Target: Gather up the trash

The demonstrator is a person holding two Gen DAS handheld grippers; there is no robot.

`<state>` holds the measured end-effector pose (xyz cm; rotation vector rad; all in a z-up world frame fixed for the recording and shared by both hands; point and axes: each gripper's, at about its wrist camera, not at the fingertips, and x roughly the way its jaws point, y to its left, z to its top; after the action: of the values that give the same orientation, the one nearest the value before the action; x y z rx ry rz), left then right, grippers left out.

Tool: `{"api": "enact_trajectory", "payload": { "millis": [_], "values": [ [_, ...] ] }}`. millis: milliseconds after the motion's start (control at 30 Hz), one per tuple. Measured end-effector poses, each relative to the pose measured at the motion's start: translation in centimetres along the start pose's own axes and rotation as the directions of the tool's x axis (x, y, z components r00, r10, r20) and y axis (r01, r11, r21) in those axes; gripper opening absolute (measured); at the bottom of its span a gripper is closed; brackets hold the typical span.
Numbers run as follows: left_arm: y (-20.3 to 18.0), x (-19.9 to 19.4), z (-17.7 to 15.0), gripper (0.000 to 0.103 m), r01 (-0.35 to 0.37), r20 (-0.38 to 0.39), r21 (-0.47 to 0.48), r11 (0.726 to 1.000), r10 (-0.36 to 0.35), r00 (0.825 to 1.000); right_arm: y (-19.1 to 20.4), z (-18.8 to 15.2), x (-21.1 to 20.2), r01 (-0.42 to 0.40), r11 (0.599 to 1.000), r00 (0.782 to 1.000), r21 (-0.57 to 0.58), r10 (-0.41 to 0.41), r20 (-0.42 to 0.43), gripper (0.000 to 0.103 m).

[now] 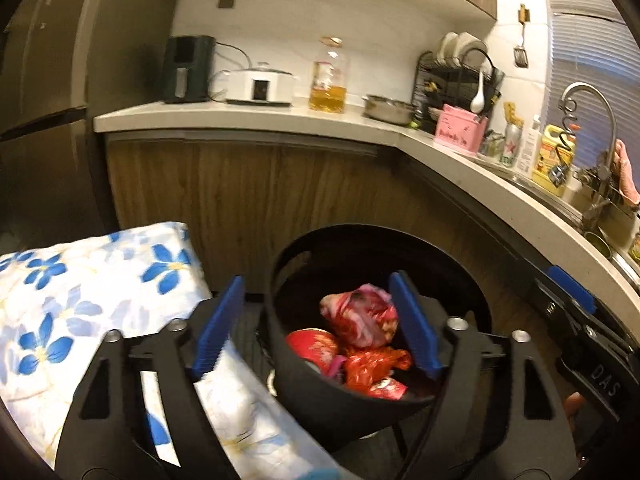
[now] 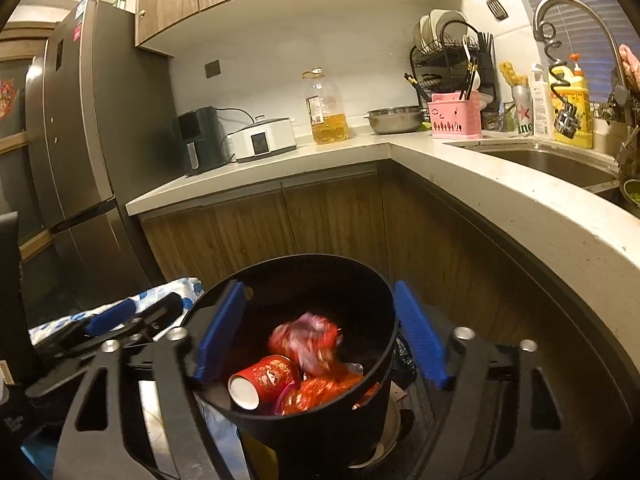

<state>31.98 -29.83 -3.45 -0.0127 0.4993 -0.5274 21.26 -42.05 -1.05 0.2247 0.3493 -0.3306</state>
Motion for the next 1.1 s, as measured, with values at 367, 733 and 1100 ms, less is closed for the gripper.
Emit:
{"api": "enact_trajectory", "payload": {
  "millis": [367,733,1100],
  "values": [
    [3.2,-8.9,-3.5,0.098,-0.196,0.037,0.015,0.980,0.195,0.980,3.7,-2.1,-4.9,0.028,0.994,0.999,-0.109,-0.032,-0.035,0.098],
    [5.6,-18.0,-6.7,0.098,-0.290,0.046,-0.009,0.957,0.290,0.956,7.6,-3.9,-11.3,0.044,0.990,0.997,-0.134,-0.052,-0.052,0.098],
    [6.7,-25.0,-9.0,0.098,-0.278,0.050,-0.061,0.959,0.281,0.958,10.5,-5.3,-18.0,0.061,0.984,0.998,-0.166,-0.062,-0.001,0.098]
  ]
}}
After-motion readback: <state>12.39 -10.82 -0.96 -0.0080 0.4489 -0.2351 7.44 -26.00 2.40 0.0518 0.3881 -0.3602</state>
